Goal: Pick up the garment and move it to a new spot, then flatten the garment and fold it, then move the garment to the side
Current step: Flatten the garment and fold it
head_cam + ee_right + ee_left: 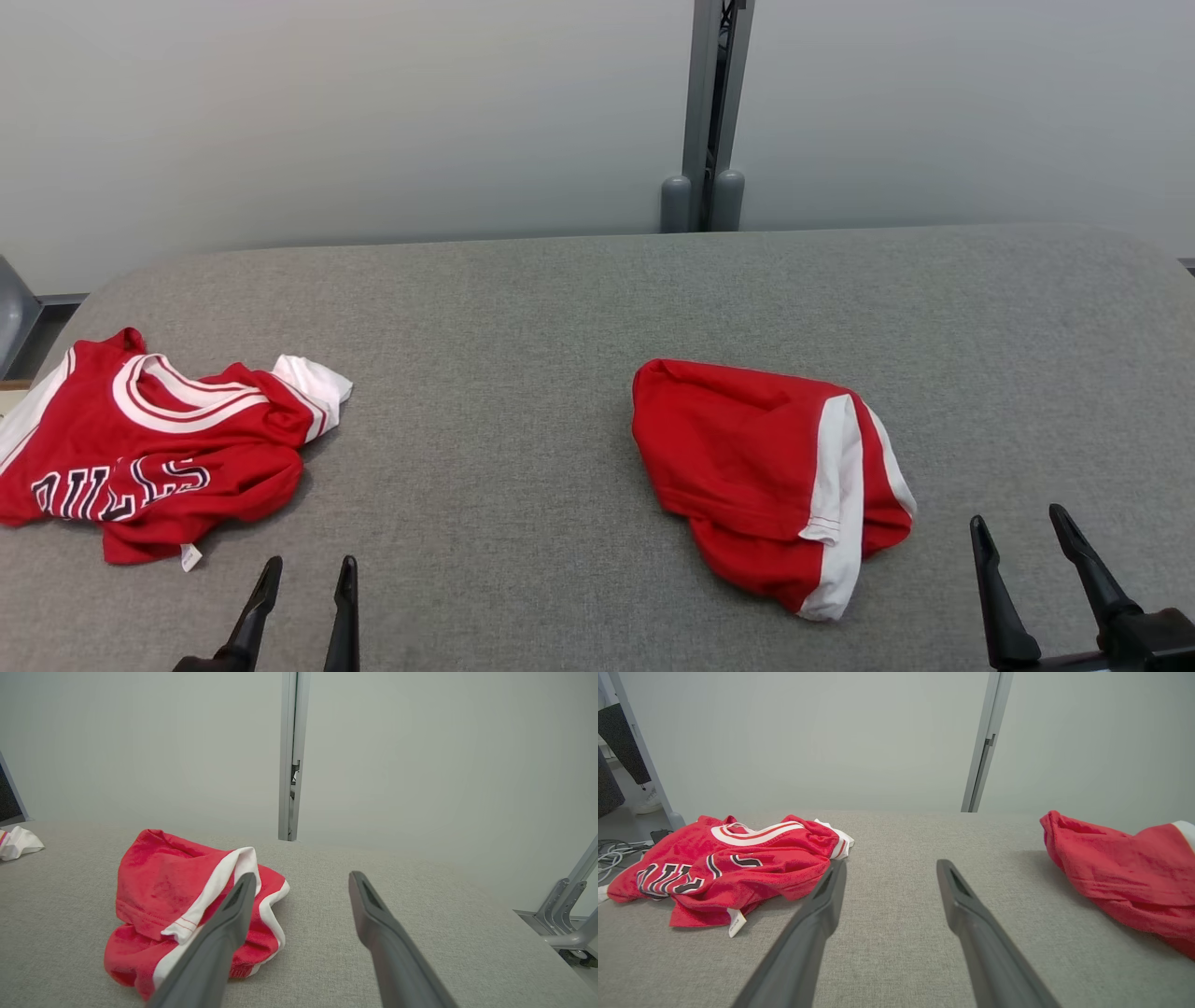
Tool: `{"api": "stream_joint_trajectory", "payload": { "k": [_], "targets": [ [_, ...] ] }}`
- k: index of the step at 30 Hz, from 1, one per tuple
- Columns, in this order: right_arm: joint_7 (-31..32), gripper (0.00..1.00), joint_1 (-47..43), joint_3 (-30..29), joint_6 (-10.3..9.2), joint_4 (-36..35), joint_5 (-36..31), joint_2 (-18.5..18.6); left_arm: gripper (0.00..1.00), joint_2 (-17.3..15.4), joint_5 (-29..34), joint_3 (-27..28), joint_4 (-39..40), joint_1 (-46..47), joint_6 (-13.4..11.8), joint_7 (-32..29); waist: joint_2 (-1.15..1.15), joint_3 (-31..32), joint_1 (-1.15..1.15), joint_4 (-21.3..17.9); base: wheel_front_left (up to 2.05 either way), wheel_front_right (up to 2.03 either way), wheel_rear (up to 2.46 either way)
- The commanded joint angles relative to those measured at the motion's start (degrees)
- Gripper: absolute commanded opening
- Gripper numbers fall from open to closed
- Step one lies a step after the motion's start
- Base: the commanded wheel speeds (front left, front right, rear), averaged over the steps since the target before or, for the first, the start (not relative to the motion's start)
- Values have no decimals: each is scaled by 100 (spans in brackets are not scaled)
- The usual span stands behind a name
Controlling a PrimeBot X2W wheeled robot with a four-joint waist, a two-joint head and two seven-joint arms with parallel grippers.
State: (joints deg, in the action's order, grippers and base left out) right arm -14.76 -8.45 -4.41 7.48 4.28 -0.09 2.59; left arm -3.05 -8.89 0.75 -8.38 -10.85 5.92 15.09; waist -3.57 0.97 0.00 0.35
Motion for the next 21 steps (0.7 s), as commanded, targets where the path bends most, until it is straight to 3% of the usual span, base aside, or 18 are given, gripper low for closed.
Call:
{"api": "stream_joint_trajectory", "payload": {
  "k": [1, 4, 12, 13, 18, 21],
  "targets": [
    [-45, 100, 54, 3, 3, 0, 17, 33, 100, -2, 54, -45, 53, 164, 13, 11, 0, -23, 0, -82, 0, 0, 0],
    [-44, 100, 86, 11, 3, -18, -15, 33, 100, 17, -58, -489, 166, 382, 52, 11, 0, -62, 0, -198, 0, 0, 0],
    [-41, 100, 336, 199, 2, -37, 20, 33, 100, 6, -575, -2788, -453, 1500, -112, -28, 0, -355, 0, -837, 0, 0, 0],
    [-41, 100, 336, 199, 2, -37, 20, 33, 100, 6, -575, -2788, -453, 1500, -112, -28, 0, -355, 0, -837, 0, 0, 0],
    [-40, 100, 505, 315, 2, 25, 109, 32, 100, 2, -1086, -4209, -1018, 2488, -435, -427, 0, -629, 0, -1336, 0, 0, 0],
    [-40, 100, 611, 341, 2, 48, 198, 33, 100, -4, -1332, -4806, -1290, 3021, -761, -592, 0, -820, 0, -1607, 0, 0, 0]
  ]
}}
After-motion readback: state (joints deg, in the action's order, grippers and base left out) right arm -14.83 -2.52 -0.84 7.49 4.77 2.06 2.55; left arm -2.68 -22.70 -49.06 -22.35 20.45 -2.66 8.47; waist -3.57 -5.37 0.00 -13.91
